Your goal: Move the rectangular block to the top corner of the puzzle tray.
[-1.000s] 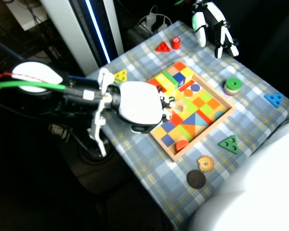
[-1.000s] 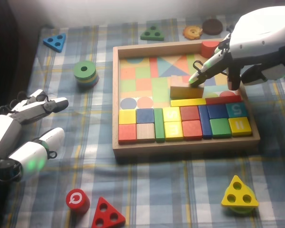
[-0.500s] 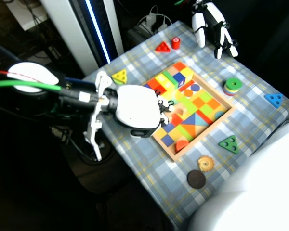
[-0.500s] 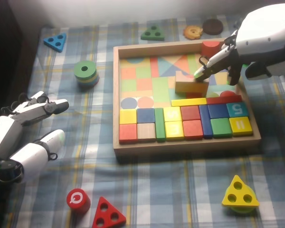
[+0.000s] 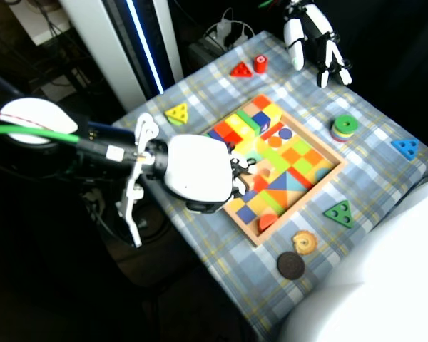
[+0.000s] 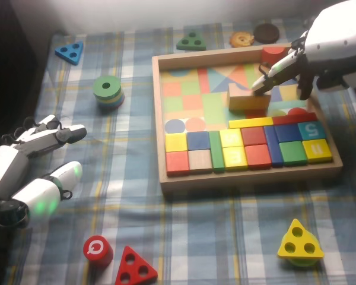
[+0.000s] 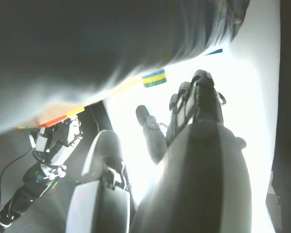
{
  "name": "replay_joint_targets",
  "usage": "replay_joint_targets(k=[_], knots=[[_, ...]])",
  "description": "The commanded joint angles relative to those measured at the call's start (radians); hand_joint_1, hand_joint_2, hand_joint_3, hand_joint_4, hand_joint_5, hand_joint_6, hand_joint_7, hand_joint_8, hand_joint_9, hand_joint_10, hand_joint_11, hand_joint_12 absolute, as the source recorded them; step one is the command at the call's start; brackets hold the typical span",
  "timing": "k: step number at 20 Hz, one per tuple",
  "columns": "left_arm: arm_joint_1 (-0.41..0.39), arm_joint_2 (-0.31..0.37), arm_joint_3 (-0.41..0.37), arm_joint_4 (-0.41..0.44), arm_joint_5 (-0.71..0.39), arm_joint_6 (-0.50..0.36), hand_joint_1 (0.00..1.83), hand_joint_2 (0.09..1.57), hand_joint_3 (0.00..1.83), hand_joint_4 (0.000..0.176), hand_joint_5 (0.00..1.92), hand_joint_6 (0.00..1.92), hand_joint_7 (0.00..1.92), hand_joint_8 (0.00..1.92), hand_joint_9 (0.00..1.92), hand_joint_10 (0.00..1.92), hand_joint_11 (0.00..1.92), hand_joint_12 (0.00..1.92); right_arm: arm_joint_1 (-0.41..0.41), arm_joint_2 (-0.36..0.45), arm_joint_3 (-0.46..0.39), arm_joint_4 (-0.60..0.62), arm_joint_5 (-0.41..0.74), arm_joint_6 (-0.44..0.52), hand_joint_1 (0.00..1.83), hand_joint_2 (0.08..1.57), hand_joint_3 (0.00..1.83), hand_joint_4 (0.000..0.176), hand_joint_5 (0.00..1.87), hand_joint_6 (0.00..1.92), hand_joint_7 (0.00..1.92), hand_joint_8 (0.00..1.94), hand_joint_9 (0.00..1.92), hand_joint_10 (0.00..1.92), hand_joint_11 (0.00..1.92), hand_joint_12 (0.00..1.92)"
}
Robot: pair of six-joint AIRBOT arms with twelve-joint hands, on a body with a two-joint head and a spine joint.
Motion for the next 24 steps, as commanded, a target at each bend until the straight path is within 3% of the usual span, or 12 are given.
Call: replay_joint_targets(k=[1, 3, 5, 7, 8, 11, 12, 15, 16, 19, 21, 24], knots=[[-0.011, 0.002, 0.003, 0.037, -0.11, -0.005, 0.71, 1.37, 0.0, 0.05, 0.58, 0.0, 0.16, 0.0, 0.09, 0.0, 0.0, 0.0, 0.021, 0.009, 0.007, 0.018, -0.043, -0.011, 1.54, 1.22, 0.0, 0.038, 0.43, 0.0, 1.26, 1.94, 1.46, 1.92, 1.52, 1.92], [-0.011, 0.002, 0.003, 0.036, -0.112, -0.005, 0.69, 1.37, 0.0, 0.071, 0.57, 0.0, 0.15, 0.0, 0.08, 0.0, 0.0, 0.0, 0.036, 0.009, -0.002, 0.018, -0.043, -0.011, 1.5, 1.24, 0.0, 0.017, 0.41, 0.0, 1.17, 1.94, 1.4, 1.92, 1.47, 1.92], [-0.01, 0.001, 0.003, 0.036, -0.113, -0.005, 0.67, 1.37, 0.0, 0.071, 0.57, 0.0, 0.16, 0.0, 0.09, 0.0, 0.0, 0.0, 0.043, 0.009, -0.009, 0.026, -0.042, -0.011, 1.48, 1.24, 0.0, 0.065, 0.41, 0.0, 1.12, 1.94, 1.35, 1.92, 1.42, 1.92], [-0.01, -0.001, 0.003, 0.036, -0.114, -0.005, 0.67, 1.38, 0.0, 0.072, 0.57, 0.0, 0.16, 0.0, 0.1, 0.0, 0.0, 0.0, 0.05, 0.009, -0.011, 0.037, -0.042, -0.011, 1.52, 1.23, 0.0, 0.034, 0.4, 0.0, 1.12, 1.94, 1.35, 1.92, 1.43, 1.92], [-0.011, -0.001, 0.003, 0.036, -0.114, -0.005, 0.7, 1.37, 0.0, 0.056, 0.58, 0.01, 0.17, 0.0, 0.11, 0.01, 0.0, 0.0, 0.057, 0.009, -0.013, 0.037, -0.042, -0.013, 1.51, 1.23, 0.0, 0.041, 0.38, 0.0, 1.11, 1.94, 1.34, 1.92, 1.42, 1.92], [-0.011, 0.0, 0.003, 0.036, -0.113, -0.005, 0.65, 1.38, 0.0, 0.062, 0.57, 0.0, 0.15, 0.0, 0.1, 0.0, 0.0, 0.0, 0.061, 0.009, -0.02, 0.036, -0.042, -0.015, 1.54, 1.23, 0.0, 0.042, 0.4, 0.0, 1.11, 1.94, 1.33, 1.92, 1.4, 1.92], [-0.011, 0.0, 0.002, 0.036, -0.112, -0.005, 0.67, 1.38, 0.0, 0.057, 0.57, 0.0, 0.15, 0.0, 0.08, 0.0, 0.0, 0.0, 0.063, 0.009, -0.024, 0.036, -0.042, -0.015, 1.59, 1.21, 0.0, 0.02, 0.41, 0.01, 1.14, 1.94, 1.36, 1.92, 1.43, 1.92], [-0.01, 0.001, 0.002, 0.035, -0.107, -0.005, 0.65, 1.38, 0.0, 0.07, 0.57, 0.0, 0.15, 0.0, 0.09, 0.0, 0.0, 0.0, 0.063, 0.033, -0.05, 0.017, -0.043, -0.011, 1.6, 1.2, 0.0, 0.021, 0.42, 0.0, 1.09, 1.94, 1.36, 1.92, 1.42, 1.92], [-0.01, 0.001, 0.002, 0.035, -0.107, -0.005, 0.67, 1.38, 0.0, 0.068, 0.56, 0.0, 0.15, 0.0, 0.08, 0.0, 0.0, 0.0, 0.063, 0.035, -0.052, 0.016, -0.043, -0.011, 1.61, 1.2, 0.0, 0.007, 0.42, 0.0, 1.06, 1.94, 1.36, 1.92, 1.42, 1.92], [-0.011, 0.003, 0.002, 0.036, -0.102, -0.005, 0.67, 1.38, 0.0, 0.079, 0.56, 0.0, 0.16, 0.0, 0.09, 0.0, 0.0, 0.0, 0.063, 0.055, -0.07, -0.051, -0.044, 0.047, 1.6, 1.21, 0.0, 0.017, 0.45, 0.01, 1.16, 1.94, 1.41, 1.92, 1.47, 1.92], [-0.011, 0.003, 0.002, 0.036, -0.101, -0.005, 0.68, 1.38, 0.0, 0.071, 0.56, 0.0, 0.15, 0.0, 0.09, 0.0, 0.0, 0.0, 0.063, 0.063, -0.076, -0.073, -0.044, 0.059, 1.62, 1.21, 0.0, 0.0, 0.43, 0.0, 1.21, 1.94, 1.44, 1.92, 1.49, 1.92], [-0.011, 0.003, 0.0, 0.036, -0.099, -0.005, 0.7, 1.37, 0.0, 0.067, 0.56, 0.0, 0.16, 0.0, 0.09, 0.0, 0.0, 0.0, 0.063, 0.068, -0.078, -0.078, -0.049, 0.059, 1.59, 1.21, 0.0, 0.007, 0.45, 0.01, 1.17, 1.94, 1.42, 1.92, 1.48, 1.92]])
